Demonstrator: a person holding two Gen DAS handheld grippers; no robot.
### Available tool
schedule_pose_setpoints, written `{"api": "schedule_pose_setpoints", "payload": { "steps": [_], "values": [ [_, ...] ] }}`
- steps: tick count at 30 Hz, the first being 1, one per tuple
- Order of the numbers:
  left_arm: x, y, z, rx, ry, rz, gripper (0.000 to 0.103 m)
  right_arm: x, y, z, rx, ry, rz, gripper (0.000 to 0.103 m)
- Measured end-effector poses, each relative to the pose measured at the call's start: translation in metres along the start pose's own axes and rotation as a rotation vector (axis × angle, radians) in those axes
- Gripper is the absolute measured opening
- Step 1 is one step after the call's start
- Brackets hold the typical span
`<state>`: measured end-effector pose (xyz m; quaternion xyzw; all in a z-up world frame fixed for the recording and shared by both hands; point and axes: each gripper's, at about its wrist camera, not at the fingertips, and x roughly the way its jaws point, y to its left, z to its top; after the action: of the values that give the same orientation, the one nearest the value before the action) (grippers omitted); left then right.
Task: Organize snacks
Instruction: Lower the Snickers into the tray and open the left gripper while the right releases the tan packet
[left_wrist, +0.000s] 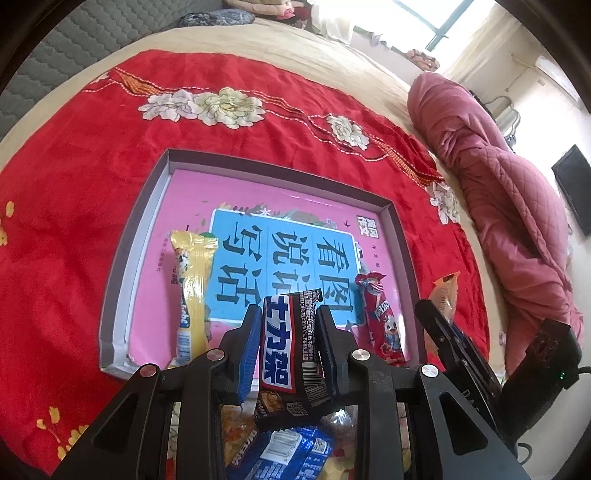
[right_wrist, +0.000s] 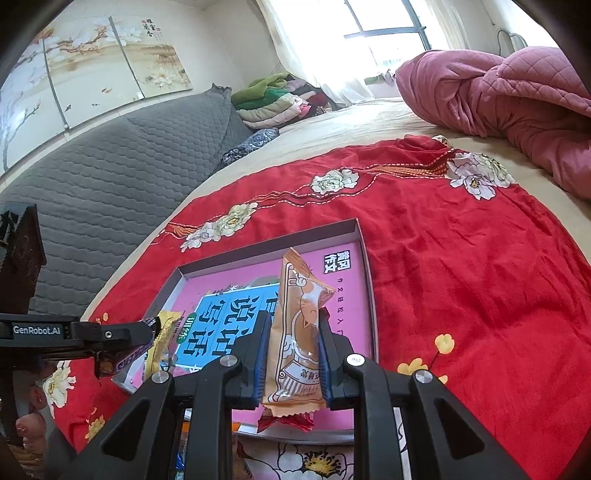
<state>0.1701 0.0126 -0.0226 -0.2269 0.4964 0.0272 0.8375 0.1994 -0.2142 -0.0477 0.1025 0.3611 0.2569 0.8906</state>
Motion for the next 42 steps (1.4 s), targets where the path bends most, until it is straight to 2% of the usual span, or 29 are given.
{"api": "schedule_pose_setpoints", "payload": {
  "steps": [21,32,42],
  "values": [
    [0.024,-0.006,0.000,0.004,0.019,0.016,0.031,0.007,-0.009,-0.001,0.030,0.015,0.005,0.023],
    [0.039,-0.007,-0.001,0.016,0.029,0.037,0.031,0.017,-0.021,-0.007,0.076,0.057,0.011,0.023],
    [0.051,-0.002,-0.001,0.016,0.046,0.053,0.031,0.027,-0.018,-0.014,0.052,0.097,0.009,0.024]
  ]
}}
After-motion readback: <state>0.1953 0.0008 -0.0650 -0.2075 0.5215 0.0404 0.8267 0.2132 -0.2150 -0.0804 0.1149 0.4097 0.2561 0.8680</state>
